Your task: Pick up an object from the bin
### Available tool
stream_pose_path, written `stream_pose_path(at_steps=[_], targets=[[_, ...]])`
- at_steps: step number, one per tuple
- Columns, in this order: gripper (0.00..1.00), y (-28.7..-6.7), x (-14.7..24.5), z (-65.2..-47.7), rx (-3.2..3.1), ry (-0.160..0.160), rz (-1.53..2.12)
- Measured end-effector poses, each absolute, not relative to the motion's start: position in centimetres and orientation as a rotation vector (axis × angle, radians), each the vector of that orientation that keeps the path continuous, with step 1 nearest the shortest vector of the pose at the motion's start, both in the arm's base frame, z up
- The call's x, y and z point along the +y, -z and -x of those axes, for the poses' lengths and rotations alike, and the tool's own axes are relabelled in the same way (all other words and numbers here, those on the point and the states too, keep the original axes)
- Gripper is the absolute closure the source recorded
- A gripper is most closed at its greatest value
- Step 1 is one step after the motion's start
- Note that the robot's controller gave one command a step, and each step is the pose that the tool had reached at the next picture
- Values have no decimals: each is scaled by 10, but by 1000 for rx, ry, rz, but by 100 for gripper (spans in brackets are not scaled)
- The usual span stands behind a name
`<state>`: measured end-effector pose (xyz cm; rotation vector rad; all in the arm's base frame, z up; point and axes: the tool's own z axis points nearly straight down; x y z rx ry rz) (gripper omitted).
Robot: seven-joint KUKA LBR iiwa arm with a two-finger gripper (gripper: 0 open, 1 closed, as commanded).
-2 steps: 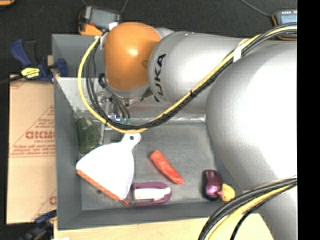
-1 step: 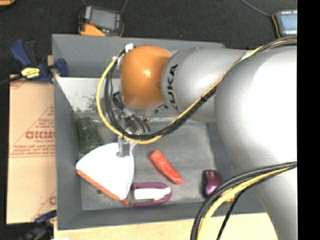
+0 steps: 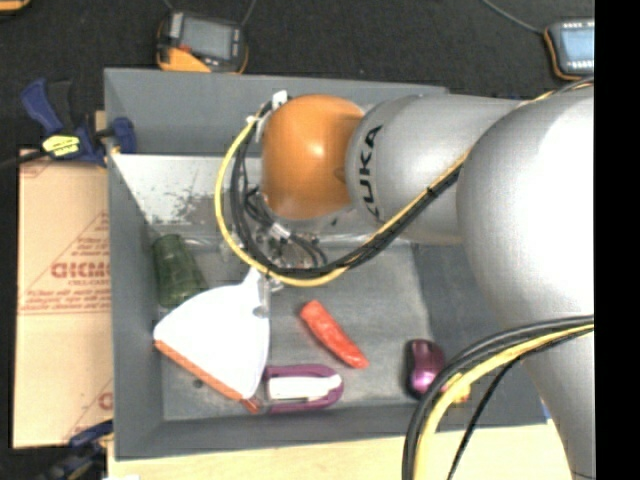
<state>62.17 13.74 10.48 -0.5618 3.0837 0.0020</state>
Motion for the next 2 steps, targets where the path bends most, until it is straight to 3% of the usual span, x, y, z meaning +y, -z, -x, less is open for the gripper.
stream_pose_path(at_steps=[1,2], targets=[[0,-102,116,-617,3053,1,726],[0,-71,109,-623,3045,-4,725]])
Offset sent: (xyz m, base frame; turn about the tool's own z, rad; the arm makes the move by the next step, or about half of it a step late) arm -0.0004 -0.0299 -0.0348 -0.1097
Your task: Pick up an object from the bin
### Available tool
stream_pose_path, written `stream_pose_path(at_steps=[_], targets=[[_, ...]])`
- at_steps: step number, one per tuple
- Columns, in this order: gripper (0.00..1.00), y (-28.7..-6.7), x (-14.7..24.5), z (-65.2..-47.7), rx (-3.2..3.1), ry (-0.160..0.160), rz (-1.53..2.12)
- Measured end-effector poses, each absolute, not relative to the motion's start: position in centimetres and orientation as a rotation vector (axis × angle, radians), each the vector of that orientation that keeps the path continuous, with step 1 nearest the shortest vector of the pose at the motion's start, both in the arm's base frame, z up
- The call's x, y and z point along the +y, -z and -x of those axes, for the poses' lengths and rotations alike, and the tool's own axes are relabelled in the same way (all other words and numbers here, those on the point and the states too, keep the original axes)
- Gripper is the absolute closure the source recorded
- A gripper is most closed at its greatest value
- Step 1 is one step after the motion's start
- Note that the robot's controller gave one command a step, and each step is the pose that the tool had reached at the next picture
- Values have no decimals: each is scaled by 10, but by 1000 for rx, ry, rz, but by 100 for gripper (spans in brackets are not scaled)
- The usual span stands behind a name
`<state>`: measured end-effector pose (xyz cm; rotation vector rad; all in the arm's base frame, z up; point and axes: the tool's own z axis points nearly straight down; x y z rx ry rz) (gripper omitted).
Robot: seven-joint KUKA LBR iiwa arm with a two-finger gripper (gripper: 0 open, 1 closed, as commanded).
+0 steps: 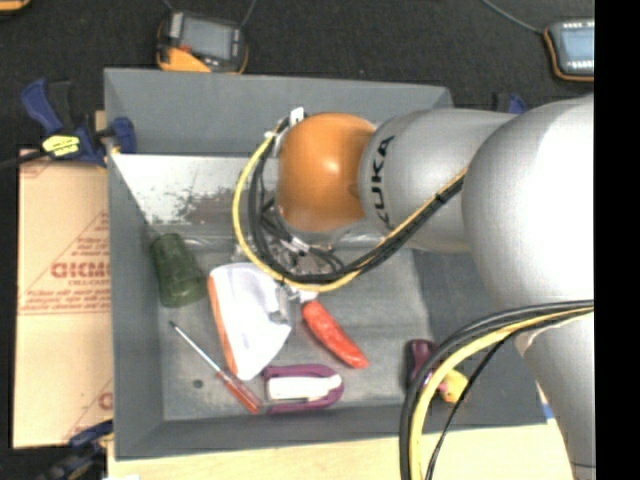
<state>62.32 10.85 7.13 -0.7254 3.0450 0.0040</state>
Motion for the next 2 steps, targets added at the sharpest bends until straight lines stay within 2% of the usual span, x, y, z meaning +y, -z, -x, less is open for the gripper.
stream_pose_path(at_steps=[1,2], targets=[[100,-73,119,-631,3009,0,858],[100,-73,119,-631,3010,0,858]])
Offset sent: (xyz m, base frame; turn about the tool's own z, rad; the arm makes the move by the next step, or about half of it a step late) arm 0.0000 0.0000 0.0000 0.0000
